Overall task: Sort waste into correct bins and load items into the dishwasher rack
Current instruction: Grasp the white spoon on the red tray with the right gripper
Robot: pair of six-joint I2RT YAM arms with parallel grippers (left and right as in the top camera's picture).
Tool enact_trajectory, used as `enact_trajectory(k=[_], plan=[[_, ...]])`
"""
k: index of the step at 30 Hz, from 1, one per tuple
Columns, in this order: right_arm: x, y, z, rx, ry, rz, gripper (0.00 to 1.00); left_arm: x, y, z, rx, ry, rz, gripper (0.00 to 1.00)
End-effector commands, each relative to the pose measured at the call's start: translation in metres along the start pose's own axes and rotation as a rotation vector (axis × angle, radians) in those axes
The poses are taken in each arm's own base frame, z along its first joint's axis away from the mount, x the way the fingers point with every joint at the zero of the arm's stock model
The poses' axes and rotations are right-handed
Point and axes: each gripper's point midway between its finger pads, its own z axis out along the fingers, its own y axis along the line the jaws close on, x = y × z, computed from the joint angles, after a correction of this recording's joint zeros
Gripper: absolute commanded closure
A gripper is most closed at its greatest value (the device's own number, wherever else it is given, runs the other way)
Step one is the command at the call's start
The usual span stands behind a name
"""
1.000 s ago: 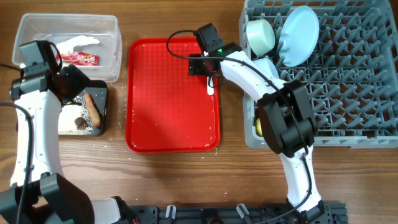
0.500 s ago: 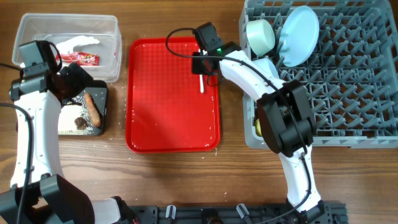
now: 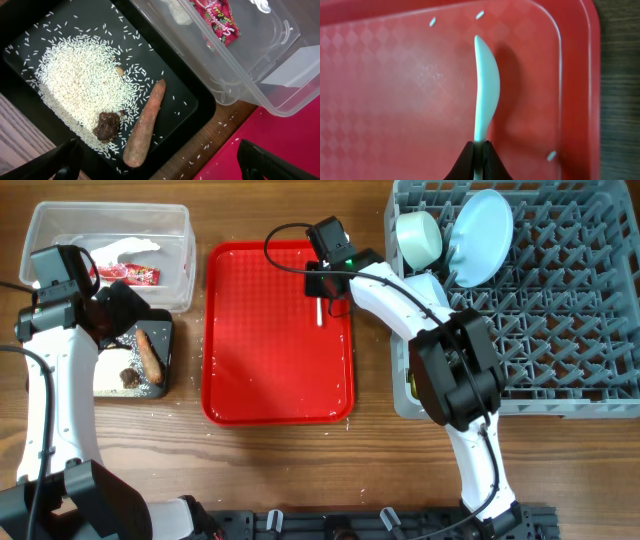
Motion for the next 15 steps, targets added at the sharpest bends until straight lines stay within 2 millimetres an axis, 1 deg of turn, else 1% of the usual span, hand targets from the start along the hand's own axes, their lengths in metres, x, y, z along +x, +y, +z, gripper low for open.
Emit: enact_trajectory(k=[1, 4, 6, 8, 10, 11, 12, 13, 15], plan=[[0.046, -0.02, 0.045, 0.055, 0.123, 0.081, 0.95, -0.006, -0.004, -0.009, 0.024, -0.022, 0.012, 0.0], [0.051, -0.023, 0.051, 0.063, 0.133, 0.095, 0.95, -0.006, -0.004, -0.009, 0.024, -0.022, 0.012, 0.0], [0.052, -0.021, 0.051, 0.059, 0.136, 0.098, 0.83, -0.006, -0.004, -0.009, 0.024, -0.021, 0.012, 0.0], [0.054, -0.017, 0.051, 0.048, 0.144, 0.098, 0.78, -0.006, -0.004, -0.009, 0.024, -0.021, 0.012, 0.0], [0.056, -0.015, 0.051, 0.047, 0.146, 0.092, 0.77, -0.006, -0.004, -0.009, 0.024, -0.022, 0.012, 0.0], [0.056, -0.014, 0.051, 0.046, 0.146, 0.093, 0.8, -0.006, -0.004, -0.009, 0.024, -0.021, 0.012, 0.0], [0.057, -0.014, 0.051, 0.043, 0.148, 0.093, 0.94, -0.006, -0.004, -0.009, 0.024, -0.022, 0.012, 0.0], [0.057, -0.013, 0.051, 0.037, 0.152, 0.093, 0.96, -0.006, -0.004, -0.009, 0.024, -0.022, 0.012, 0.0], [0.059, -0.009, 0.051, 0.017, 0.165, 0.094, 0.96, -0.006, -0.004, -0.009, 0.024, -0.022, 0.012, 0.0]])
